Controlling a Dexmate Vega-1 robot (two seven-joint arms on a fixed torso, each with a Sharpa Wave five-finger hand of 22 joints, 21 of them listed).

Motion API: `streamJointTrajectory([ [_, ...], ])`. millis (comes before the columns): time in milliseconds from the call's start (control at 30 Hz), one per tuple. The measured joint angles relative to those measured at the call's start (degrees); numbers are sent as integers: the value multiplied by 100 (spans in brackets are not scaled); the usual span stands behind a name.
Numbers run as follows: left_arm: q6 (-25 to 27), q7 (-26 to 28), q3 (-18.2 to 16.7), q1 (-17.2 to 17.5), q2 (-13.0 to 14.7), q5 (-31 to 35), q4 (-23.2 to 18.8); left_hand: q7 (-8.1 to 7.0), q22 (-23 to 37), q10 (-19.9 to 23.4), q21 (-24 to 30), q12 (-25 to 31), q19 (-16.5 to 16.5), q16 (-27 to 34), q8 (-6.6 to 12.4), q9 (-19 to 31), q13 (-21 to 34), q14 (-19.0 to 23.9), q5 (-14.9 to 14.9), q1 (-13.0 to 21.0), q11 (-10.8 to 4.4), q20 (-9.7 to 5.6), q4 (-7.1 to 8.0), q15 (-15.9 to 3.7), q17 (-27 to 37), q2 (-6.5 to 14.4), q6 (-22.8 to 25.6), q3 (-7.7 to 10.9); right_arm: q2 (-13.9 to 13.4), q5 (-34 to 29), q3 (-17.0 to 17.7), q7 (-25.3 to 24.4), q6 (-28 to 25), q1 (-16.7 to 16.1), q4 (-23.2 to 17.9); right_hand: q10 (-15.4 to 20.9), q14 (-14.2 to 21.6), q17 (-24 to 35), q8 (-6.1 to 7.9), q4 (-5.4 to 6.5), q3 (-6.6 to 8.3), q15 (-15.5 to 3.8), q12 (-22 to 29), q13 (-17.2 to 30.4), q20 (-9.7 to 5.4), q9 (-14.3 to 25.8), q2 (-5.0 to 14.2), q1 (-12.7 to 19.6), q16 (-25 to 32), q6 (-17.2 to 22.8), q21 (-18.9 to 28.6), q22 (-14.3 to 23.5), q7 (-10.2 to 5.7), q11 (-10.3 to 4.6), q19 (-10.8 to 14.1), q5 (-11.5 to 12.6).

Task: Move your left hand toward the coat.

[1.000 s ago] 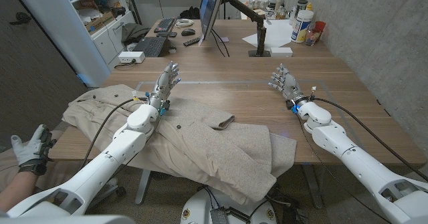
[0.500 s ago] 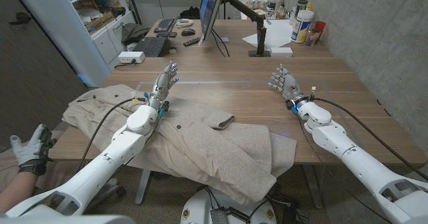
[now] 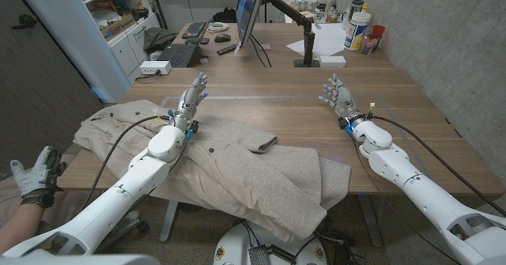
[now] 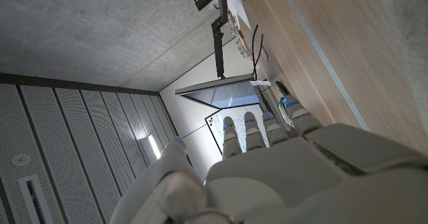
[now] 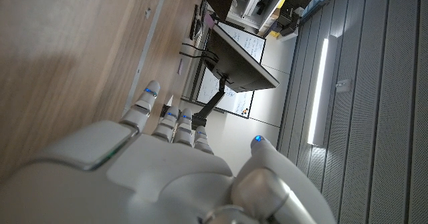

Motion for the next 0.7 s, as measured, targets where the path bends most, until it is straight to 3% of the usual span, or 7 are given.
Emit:
streamJointTrajectory([
  [433,243,279,-152,319,269,193,-507,0,0,0,-3,0,-25,-27,0,0,0,-58,0,0,0,-17,0,2,0,0,-1,0,62,85,49,20,99,-28,29,-21,-39,-27,0,-24,-24,22,0,-28,-94,0,1,1,0,89,-38,1,54,22,95,0],
  [567,367,400,-199,414,355,296,-670,0,0,-44,-22,0,-166,-27,0,0,0,-101,0,0,0,173,-41,45,0,0,-1,8,76,94,54,24,115,-32,36,-52,-39,-32,0,-24,-24,22,0,-27,-98,0,1,2,1,100,-46,1,65,-10,91,0],
  [700,467,512,-237,498,427,389,-822,0,0,-44,-43,0,-212,-29,0,0,1,-155,0,0,0,199,-41,49,0,0,-1,8,83,99,56,35,131,-34,42,-93,-70,-53,0,-24,-24,-9,0,-27,-125,0,2,2,1,151,-60,1,54,-51,63,0],
])
